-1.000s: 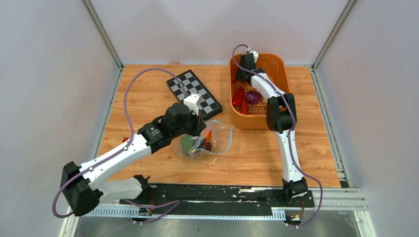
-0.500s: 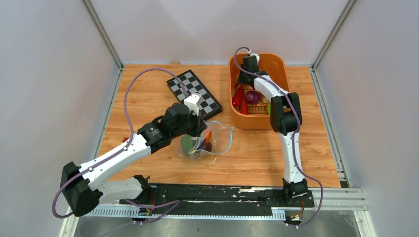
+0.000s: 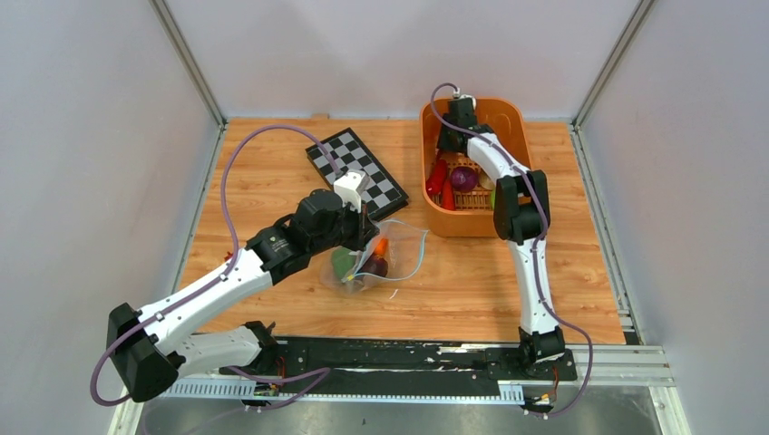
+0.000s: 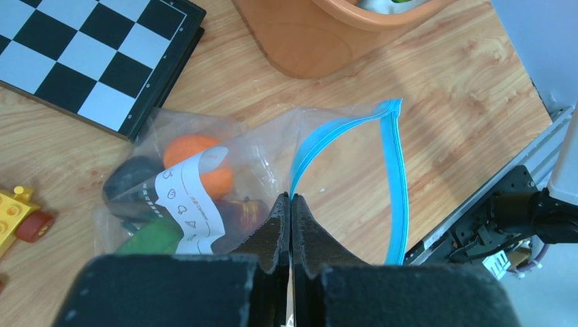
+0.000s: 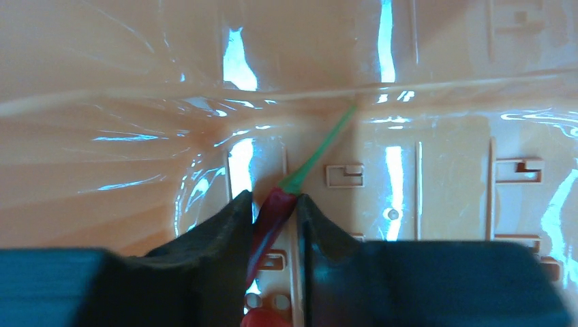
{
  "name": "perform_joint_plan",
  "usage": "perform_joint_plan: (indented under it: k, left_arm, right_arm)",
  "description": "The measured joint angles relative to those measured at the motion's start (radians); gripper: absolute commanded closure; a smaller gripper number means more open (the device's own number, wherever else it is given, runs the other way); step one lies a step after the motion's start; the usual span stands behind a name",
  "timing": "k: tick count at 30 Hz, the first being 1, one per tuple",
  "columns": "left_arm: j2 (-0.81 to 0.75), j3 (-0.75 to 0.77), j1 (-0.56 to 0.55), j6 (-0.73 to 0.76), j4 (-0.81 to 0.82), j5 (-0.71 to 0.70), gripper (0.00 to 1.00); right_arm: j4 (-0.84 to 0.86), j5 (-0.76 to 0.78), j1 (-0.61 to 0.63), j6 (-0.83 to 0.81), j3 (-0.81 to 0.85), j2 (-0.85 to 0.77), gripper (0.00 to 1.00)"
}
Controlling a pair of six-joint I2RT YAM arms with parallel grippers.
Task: Place the food in the zip-top bag and seal the zipper
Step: Pick up the fake vegetable from the bin.
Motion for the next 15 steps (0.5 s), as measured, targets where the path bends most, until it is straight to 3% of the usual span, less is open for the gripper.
perform_joint_plan:
  k: [4, 8, 15]
  left_arm:
    - [0.007, 0.0, 0.0, 0.0, 0.0, 0.004, 1.0]
    - [0.01, 0.0, 0.0, -0.001, 0.0, 0.011, 1.0]
    - [0.001, -0.006, 0.0, -0.013, 0.001, 0.023, 1.0]
  right_arm:
    - [-0.012, 0.001, -0.005, -0.008, 0.0, 0.0, 0.9]
    - [0.024, -0.003, -0.006, -0.009, -0.048, -0.022, 0.93]
    - [0.041, -0.06, -0.008, -0.022, -0.272, -0.178, 0.93]
